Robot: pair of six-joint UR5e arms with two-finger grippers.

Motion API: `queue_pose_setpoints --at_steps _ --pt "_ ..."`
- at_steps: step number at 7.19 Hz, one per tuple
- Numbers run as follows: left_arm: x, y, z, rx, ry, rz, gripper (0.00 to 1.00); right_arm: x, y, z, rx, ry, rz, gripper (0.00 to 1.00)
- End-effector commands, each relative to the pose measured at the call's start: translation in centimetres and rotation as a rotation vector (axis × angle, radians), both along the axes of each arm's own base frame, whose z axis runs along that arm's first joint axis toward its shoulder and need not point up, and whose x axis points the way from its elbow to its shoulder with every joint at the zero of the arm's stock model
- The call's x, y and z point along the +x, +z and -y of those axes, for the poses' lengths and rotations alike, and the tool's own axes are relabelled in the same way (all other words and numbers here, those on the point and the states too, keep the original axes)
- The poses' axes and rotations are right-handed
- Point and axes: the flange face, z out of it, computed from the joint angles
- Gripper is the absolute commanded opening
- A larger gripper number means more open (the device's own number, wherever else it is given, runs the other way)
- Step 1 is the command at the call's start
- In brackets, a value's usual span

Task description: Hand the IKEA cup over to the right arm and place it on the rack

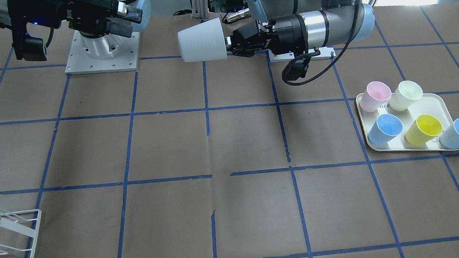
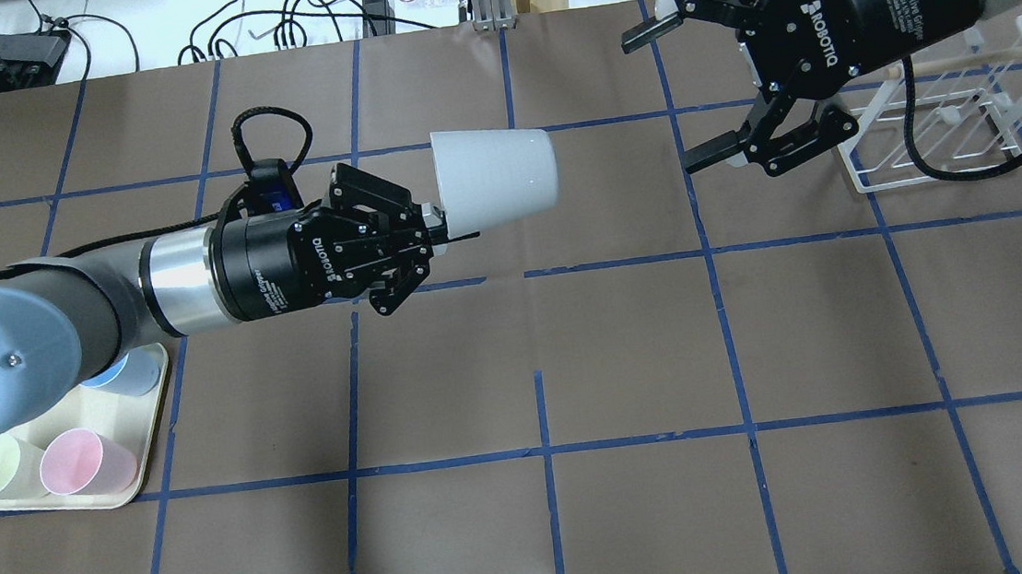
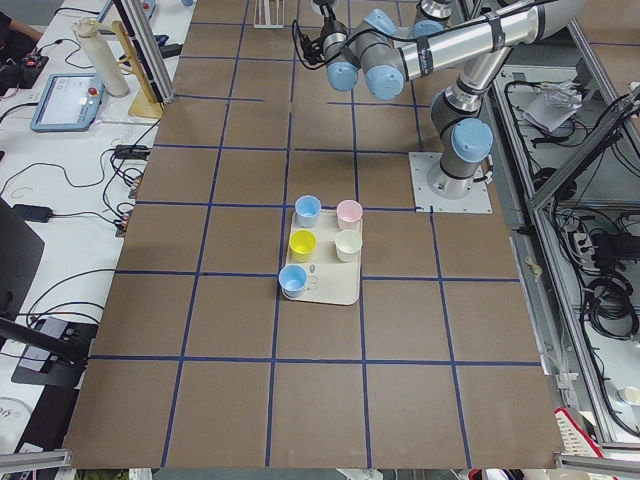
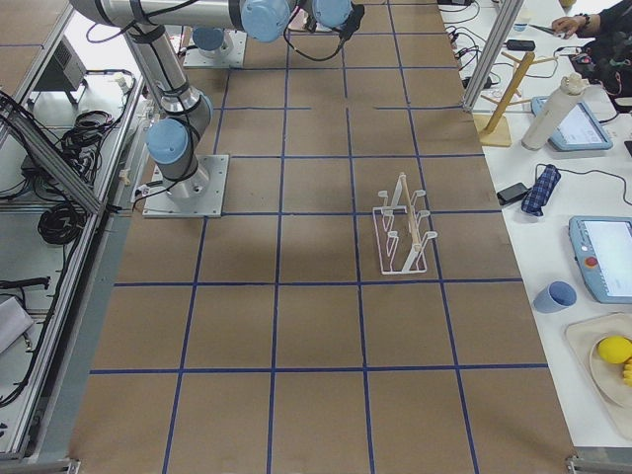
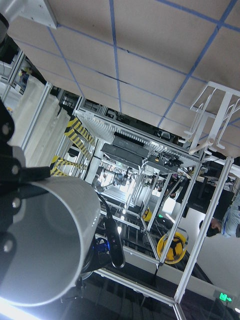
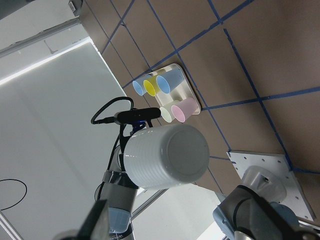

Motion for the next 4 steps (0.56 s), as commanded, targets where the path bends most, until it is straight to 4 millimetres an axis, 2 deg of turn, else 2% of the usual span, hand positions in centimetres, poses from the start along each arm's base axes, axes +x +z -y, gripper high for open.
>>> queue_pose_setpoints --at_steps 1,2,3,4 --pt "-3.1 0.6 -1.1 0.003 0.047 -0.108 0.00 0.3 -0.2 0.3 -0.051 0.021 0.002 1.00" --pt "-3.7 -0.4 -1.6 0.015 0.039 -0.112 0.00 0.2 -0.8 0.7 -0.022 0.012 0.005 1.00" --pt "-3.9 -0.5 -3.0 0.011 0.037 -0.113 0.00 0.3 -1.2 0.6 0.020 0.007 0.011 1.00" --pt "-3.9 -0.3 -3.3 -0.006 0.035 -0.112 0.00 0.3 -1.0 0.8 -0.019 0.019 0.008 1.00"
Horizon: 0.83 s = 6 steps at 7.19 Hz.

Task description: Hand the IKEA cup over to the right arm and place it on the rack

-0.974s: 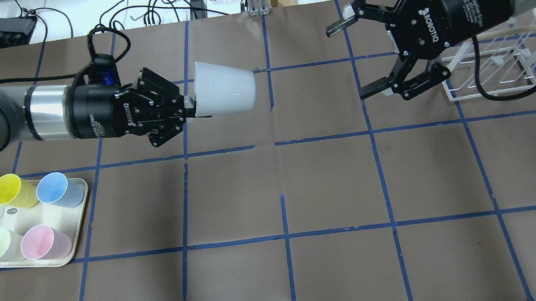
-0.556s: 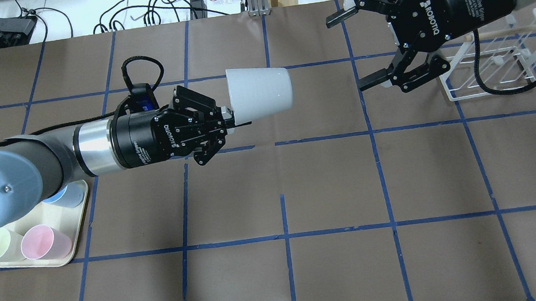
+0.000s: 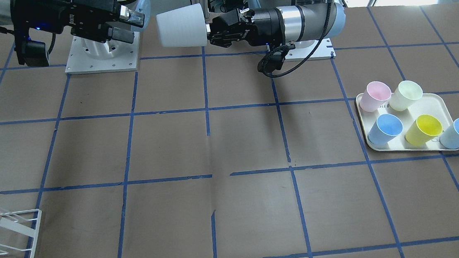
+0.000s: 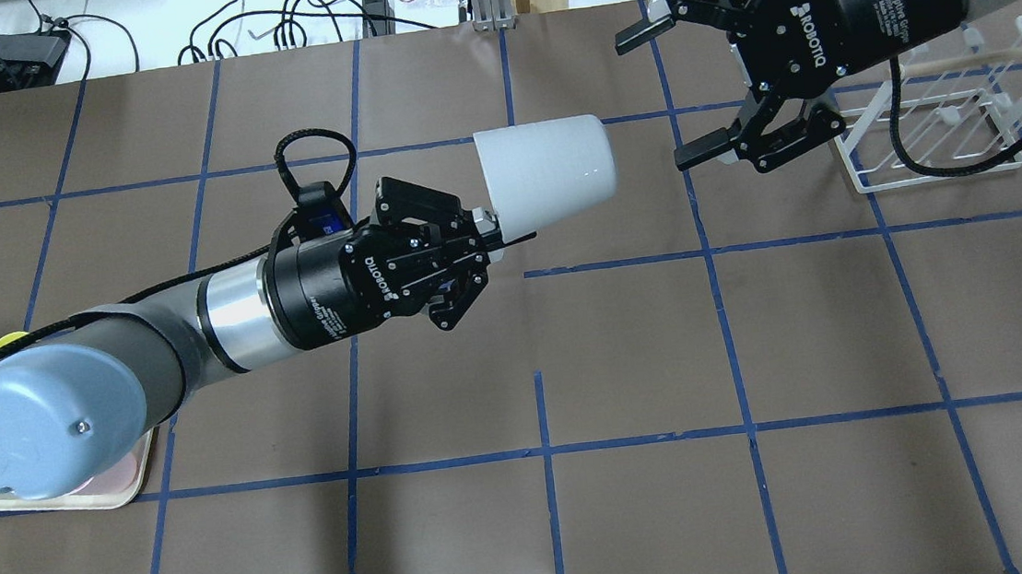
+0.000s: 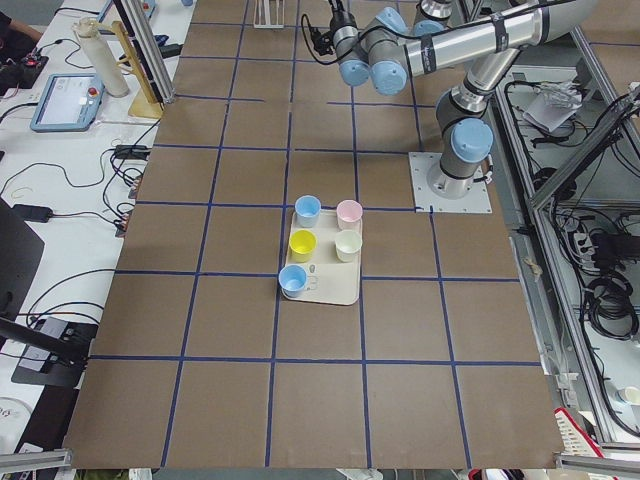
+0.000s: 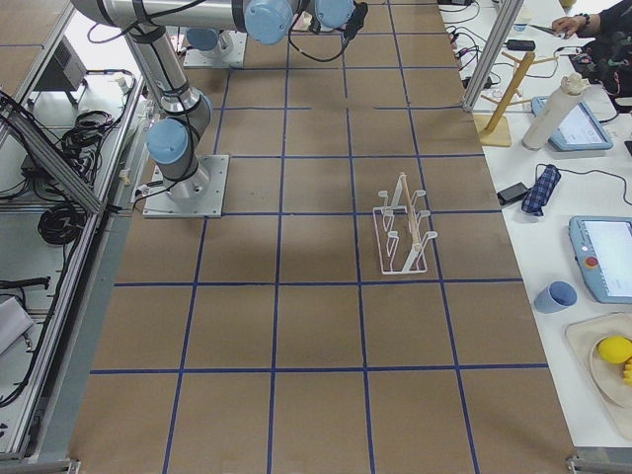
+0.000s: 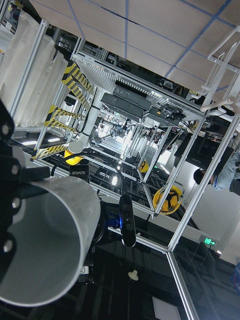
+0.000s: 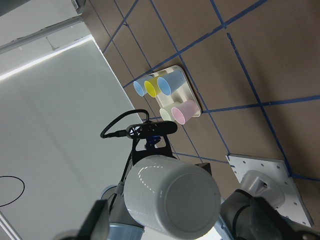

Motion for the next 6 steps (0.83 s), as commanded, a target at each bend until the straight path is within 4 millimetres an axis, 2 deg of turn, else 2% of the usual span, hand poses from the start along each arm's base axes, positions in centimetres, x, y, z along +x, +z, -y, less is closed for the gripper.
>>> queue_pose_setpoints --at_steps 1,3,6 --pt "-0.1 0.1 -0.4 -0.030 0.014 -0.014 0.00 -0.1 -0.2 0.2 -0.125 0.061 0.008 1.00" --pt "-0.3 0.6 -0.3 -0.053 0.026 -0.028 0.00 0.0 -1.4 -0.2 -0.165 0.104 0.031 1.00" --pt "-0.4 0.8 -0.1 -0.083 0.017 -0.022 0.00 0.6 -1.3 -0.3 -0.171 0.076 0.087 1.00"
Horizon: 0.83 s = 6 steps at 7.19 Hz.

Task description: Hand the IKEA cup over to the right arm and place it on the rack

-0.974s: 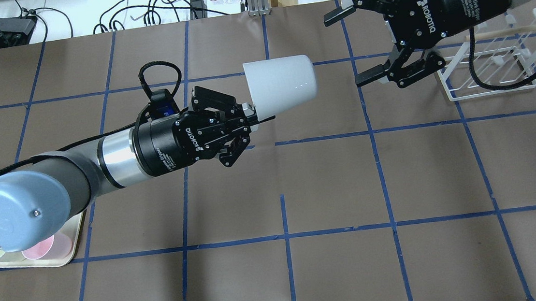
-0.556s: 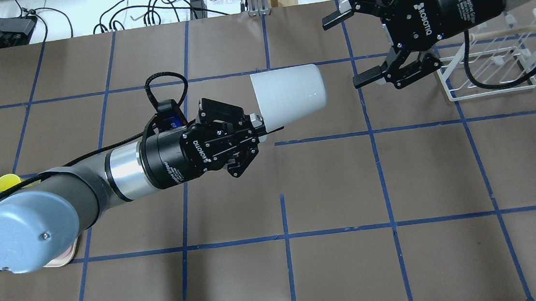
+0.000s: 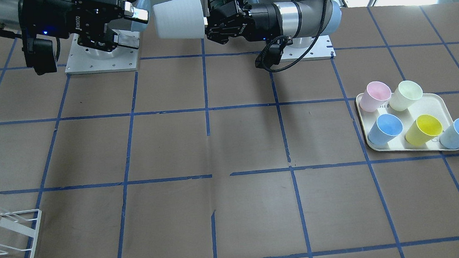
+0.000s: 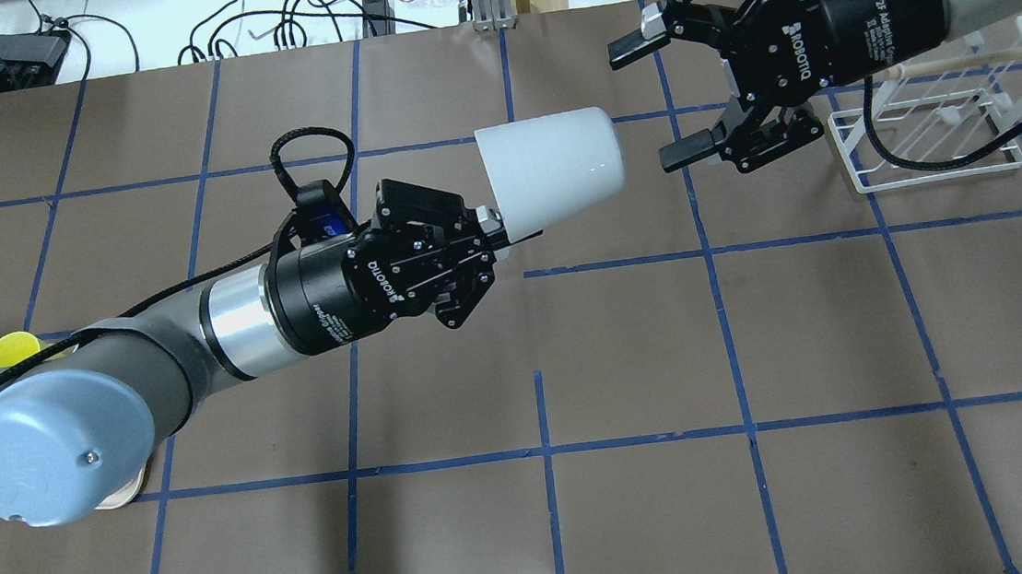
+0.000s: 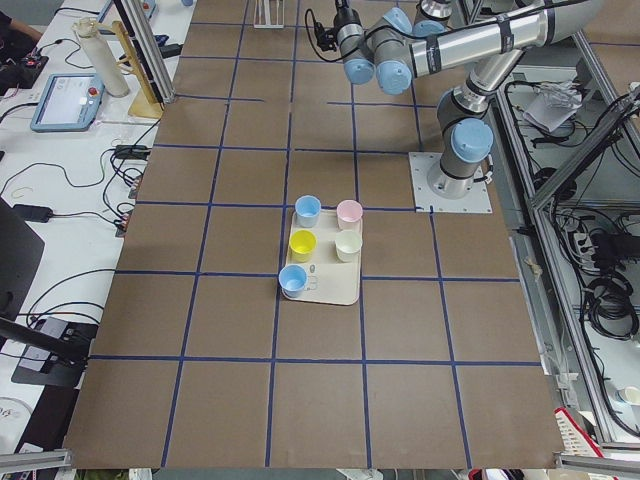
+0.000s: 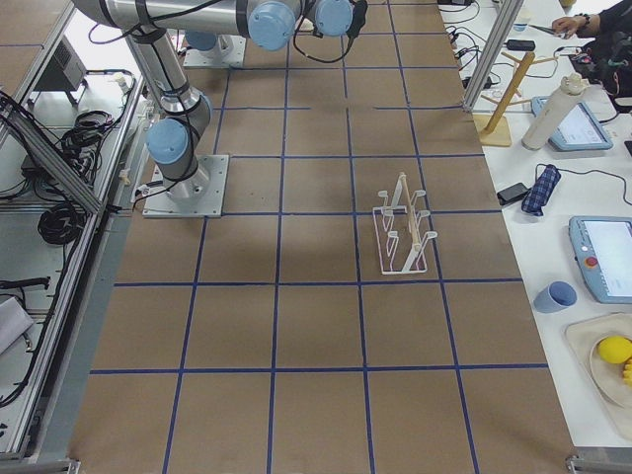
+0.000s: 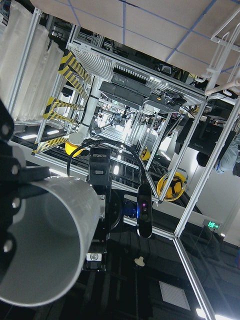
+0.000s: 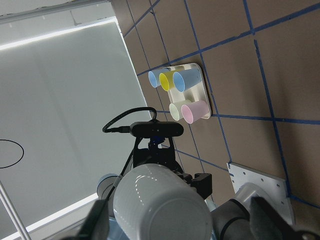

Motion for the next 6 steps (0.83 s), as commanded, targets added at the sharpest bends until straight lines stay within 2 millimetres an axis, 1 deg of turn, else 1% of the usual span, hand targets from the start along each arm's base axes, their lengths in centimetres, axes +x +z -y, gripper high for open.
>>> queue_pose_setpoints --at_steps 1,2,3,6 --pt "0.0 0.1 0.1 -0.022 -0.006 0.005 0.00 0.2 -0.6 -0.2 -0.006 0.006 0.020 1.00" --pt "0.0 0.3 -0.1 -0.025 -0.006 0.005 0.00 0.4 -0.8 -1.0 0.033 0.004 0.030 1.00" --pt "0.0 0.5 -0.2 -0.029 -0.006 0.005 0.00 0.8 -1.1 -2.0 0.116 0.004 0.047 1.00" --pt "-0.1 0.8 -0.4 -0.032 -0.006 0.003 0.00 1.1 -0.8 -2.1 0.139 -0.025 0.091 1.00"
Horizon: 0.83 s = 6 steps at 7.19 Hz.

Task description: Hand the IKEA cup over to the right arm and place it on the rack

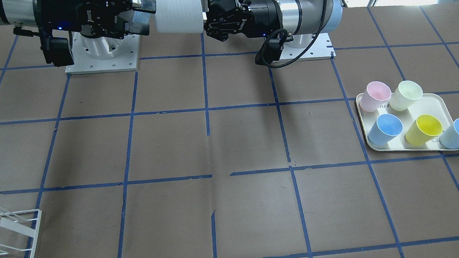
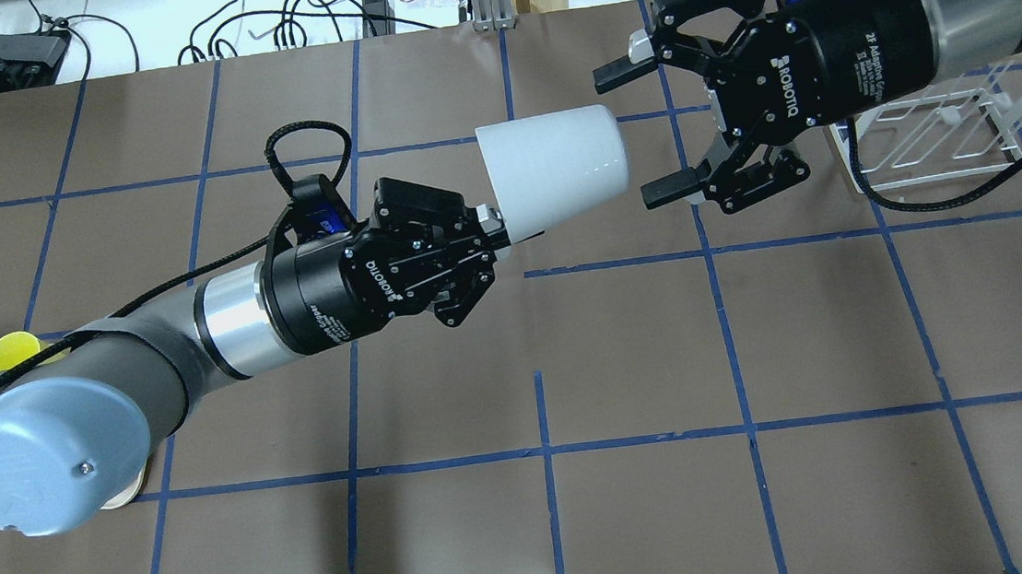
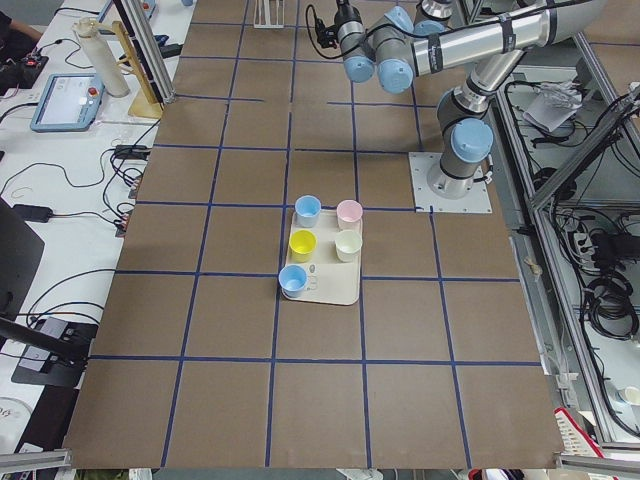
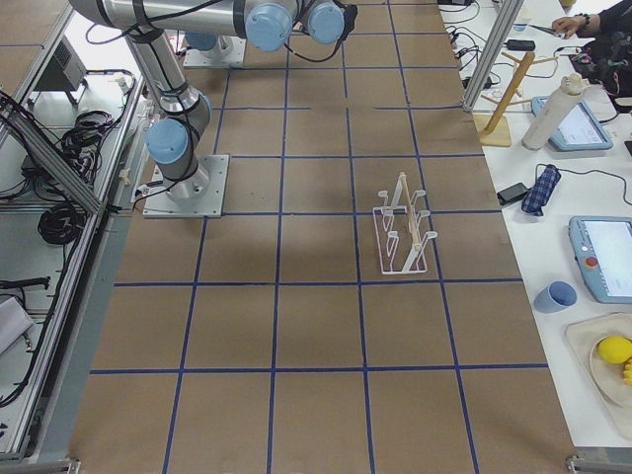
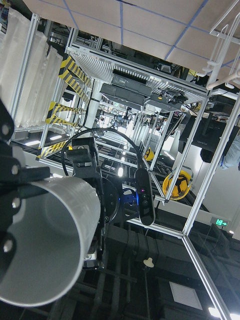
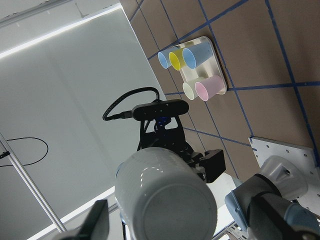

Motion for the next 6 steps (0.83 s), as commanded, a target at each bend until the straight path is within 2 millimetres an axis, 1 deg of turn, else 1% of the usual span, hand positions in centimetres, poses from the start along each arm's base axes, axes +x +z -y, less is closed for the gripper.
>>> queue_pose_setpoints --at_steps 1,3,5,6 --pt "0.0 0.1 -0.1 -0.001 0.001 -0.001 0.00 0.2 0.1 0.0 0.003 -0.010 0.015 1.00" --pt "0.0 0.0 -0.1 0.002 0.002 -0.003 0.00 0.8 0.1 -0.2 0.005 0.004 0.016 1.00" --pt "0.0 -0.1 -0.1 0.007 0.006 -0.007 0.00 1.1 0.1 -0.4 0.006 0.010 0.016 0.96" --pt "0.0 0.0 -0.1 0.005 0.006 -0.007 0.00 1.8 0.1 -0.7 0.015 0.024 0.017 0.96"
